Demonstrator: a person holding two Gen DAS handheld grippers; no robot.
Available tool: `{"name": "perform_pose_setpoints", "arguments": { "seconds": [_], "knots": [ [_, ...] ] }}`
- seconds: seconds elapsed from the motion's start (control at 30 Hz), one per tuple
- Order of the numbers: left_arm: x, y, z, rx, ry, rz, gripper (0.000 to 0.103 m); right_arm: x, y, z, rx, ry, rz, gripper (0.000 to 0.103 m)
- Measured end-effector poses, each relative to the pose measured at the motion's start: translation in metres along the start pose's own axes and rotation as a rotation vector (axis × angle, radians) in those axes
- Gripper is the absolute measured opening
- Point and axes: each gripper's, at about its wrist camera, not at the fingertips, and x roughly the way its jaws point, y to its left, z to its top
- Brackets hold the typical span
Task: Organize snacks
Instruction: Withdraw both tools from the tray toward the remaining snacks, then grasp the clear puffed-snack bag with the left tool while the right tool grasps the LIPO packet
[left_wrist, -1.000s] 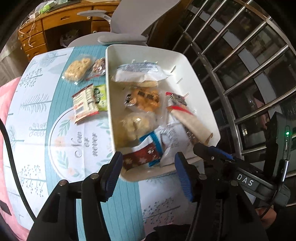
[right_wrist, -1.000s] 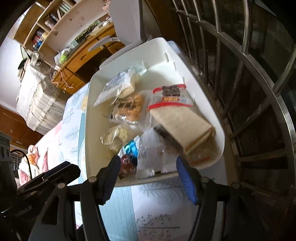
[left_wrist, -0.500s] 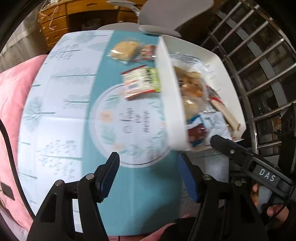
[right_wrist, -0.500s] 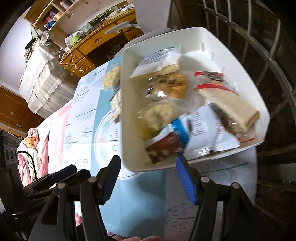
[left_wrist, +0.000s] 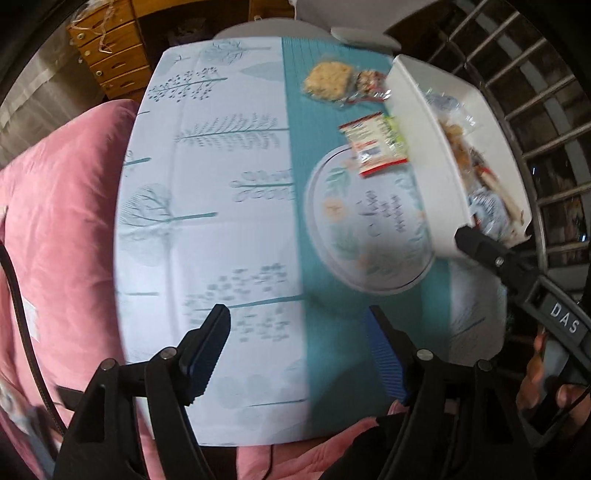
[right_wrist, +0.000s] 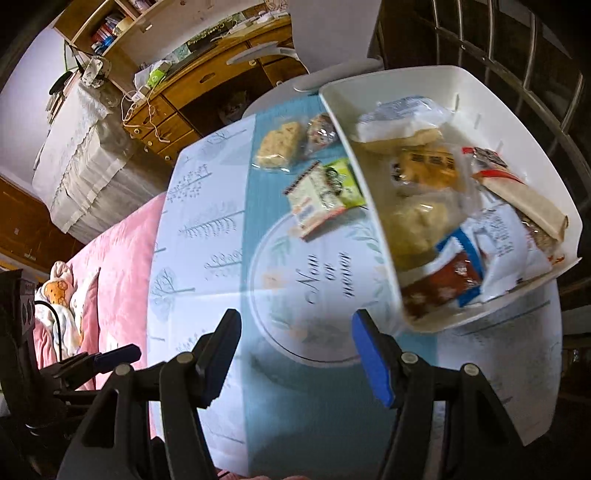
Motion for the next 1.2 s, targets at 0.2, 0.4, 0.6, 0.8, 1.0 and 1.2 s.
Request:
{"name": "perform_pose_setpoints", "arguments": {
  "seconds": [0.2,0.4,0.6,0.8,1.0,1.2],
  "knots": [
    [-0.014,0.035,0.026,0.064,0.013,0.000,0.074,0.009,0.033,-0.004,0.027,-0.067,0.049,0.063],
    [-0.030,0.055,0.073,0.118,-0.029,-0.003,0.074,0.021,0.052,-0.002,0.060,-0.108,0.010,0.062],
    [-0.036,0.054,0.124,0.120,-0.048,-0.035,0.074,0.039,0.066,0.003,0.022,-0.077,0.010,0.048],
    [-0.029,0.039,0.171,0.135,-0.070,-0.037,0.074,0.050,0.076,0.011,-0.047,-0.128,-0.060,0.032],
    [-0.007,0.017,0.212,0.162,-0.063,-0.037,0.074,0.071,0.071,0.022,-0.077,-0.148,-0.127,0.030],
    [0.029,-0.005,0.248,0.176,-0.042,-0.038,0.074,0.094,0.066,0.031,-0.154,-0.169,-0.224,0.030]
  ]
}}
